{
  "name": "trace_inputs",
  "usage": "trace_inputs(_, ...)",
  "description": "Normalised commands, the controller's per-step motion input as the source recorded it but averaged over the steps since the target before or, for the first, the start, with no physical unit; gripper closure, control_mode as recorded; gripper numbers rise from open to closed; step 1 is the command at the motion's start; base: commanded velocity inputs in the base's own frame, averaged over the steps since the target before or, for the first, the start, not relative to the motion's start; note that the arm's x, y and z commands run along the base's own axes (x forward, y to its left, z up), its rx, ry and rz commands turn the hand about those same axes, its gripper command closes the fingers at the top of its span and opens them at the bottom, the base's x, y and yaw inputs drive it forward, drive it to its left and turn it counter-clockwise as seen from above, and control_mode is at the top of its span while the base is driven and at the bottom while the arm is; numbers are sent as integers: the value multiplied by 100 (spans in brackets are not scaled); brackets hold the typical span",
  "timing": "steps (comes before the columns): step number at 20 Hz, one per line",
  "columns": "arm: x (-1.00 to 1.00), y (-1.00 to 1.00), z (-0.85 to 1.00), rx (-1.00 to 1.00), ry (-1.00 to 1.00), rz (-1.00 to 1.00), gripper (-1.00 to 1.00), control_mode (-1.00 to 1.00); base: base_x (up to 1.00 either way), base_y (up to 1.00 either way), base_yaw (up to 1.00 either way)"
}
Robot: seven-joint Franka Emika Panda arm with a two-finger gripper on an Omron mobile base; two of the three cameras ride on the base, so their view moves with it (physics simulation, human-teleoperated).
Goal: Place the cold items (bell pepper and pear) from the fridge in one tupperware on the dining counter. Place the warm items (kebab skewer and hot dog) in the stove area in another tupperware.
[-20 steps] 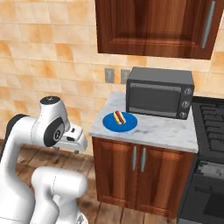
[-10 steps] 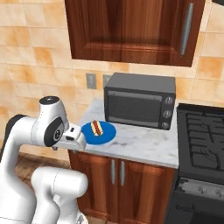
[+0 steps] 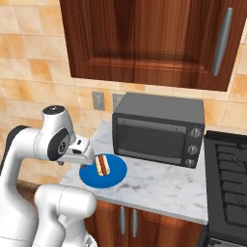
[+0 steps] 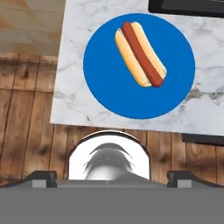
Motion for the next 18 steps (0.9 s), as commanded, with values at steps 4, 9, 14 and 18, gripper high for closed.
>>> trace_inputs(4, 53, -8, -7, 0, 1, 7, -100, -100, 0, 0, 0)
trace_inputs(9, 87, -39, -53, 0, 0, 12, -100, -100, 0, 0, 0)
trace_inputs(14, 91, -22, -55, -3, 0, 11, -100, -100, 0, 0, 0)
trace_inputs(18, 87, -16, -41, -4, 16, 5, -100, -100, 0, 0, 0)
